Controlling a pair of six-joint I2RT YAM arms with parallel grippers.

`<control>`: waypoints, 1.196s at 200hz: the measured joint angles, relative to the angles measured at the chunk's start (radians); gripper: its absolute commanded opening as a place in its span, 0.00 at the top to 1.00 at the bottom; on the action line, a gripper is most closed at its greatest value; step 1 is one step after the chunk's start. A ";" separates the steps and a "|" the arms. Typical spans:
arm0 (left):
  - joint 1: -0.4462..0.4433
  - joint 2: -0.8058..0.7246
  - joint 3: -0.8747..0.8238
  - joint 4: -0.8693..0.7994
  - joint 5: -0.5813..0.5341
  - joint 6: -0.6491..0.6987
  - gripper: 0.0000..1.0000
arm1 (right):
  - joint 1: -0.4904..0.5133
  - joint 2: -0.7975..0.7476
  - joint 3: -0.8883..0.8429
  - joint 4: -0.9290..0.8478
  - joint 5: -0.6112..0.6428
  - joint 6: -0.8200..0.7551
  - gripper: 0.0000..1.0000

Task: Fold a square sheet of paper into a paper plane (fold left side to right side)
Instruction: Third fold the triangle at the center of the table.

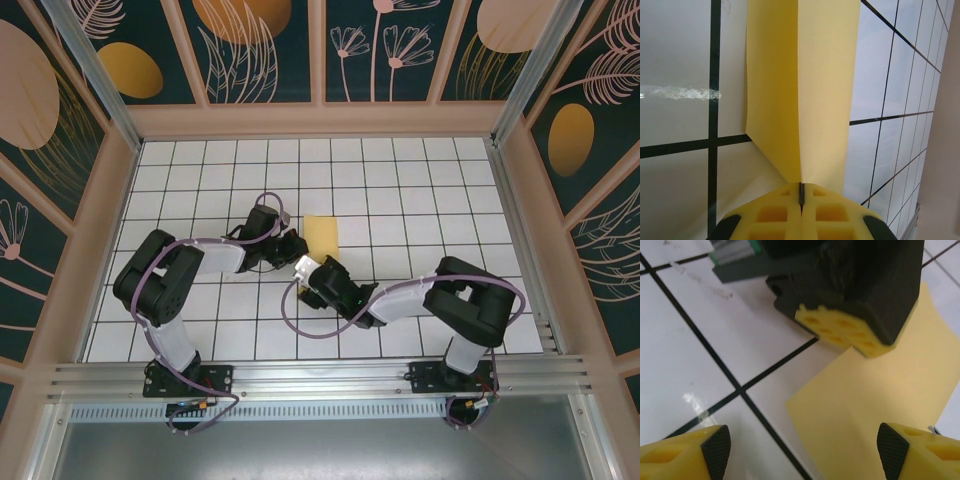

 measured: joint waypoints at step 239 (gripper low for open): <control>0.038 -0.105 0.023 -0.176 -0.026 0.109 0.46 | -0.053 0.040 0.037 0.027 -0.038 -0.008 1.00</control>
